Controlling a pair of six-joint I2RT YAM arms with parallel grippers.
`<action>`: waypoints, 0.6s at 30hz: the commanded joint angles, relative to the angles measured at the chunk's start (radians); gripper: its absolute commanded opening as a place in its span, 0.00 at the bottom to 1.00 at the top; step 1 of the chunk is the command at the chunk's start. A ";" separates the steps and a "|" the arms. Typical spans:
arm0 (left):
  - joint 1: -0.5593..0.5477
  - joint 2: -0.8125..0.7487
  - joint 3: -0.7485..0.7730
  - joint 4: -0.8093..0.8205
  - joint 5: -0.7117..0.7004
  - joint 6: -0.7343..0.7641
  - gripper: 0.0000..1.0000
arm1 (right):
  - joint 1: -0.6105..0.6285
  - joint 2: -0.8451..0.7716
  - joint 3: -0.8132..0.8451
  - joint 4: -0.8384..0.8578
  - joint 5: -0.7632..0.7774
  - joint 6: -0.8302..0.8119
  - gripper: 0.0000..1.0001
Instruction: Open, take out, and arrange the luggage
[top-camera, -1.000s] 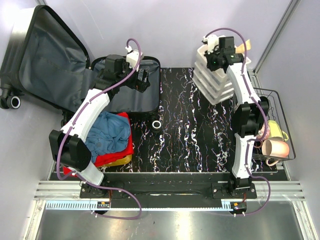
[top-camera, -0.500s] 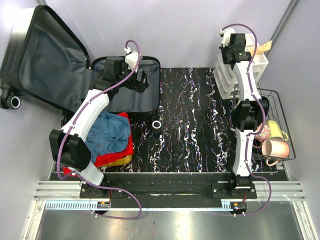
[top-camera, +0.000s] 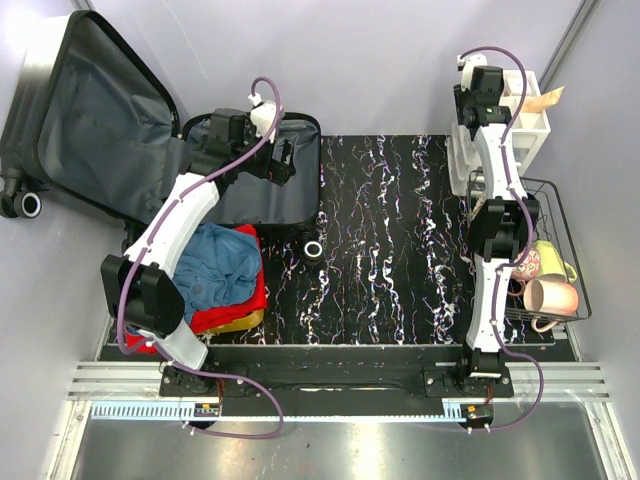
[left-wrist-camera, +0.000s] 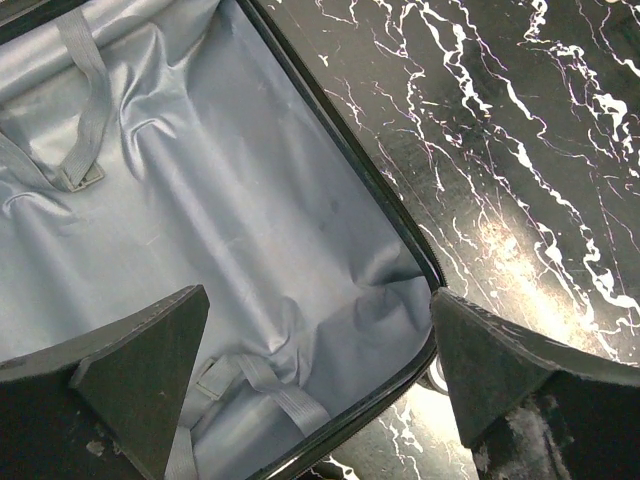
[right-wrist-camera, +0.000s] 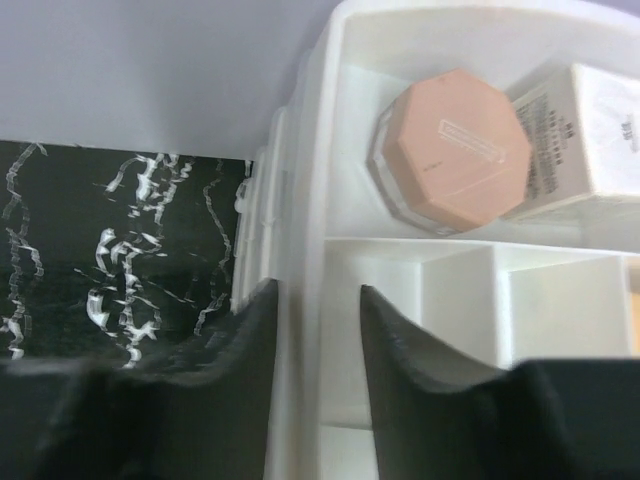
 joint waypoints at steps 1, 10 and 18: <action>0.017 0.028 0.105 -0.061 0.008 0.010 0.99 | -0.021 -0.085 0.032 0.037 -0.001 -0.010 0.55; 0.033 0.027 0.206 -0.121 0.060 0.013 0.99 | -0.021 -0.286 -0.115 0.037 -0.222 0.056 0.87; 0.039 0.065 0.293 -0.234 -0.013 -0.039 0.99 | -0.008 -0.502 -0.312 0.057 -0.517 0.171 0.91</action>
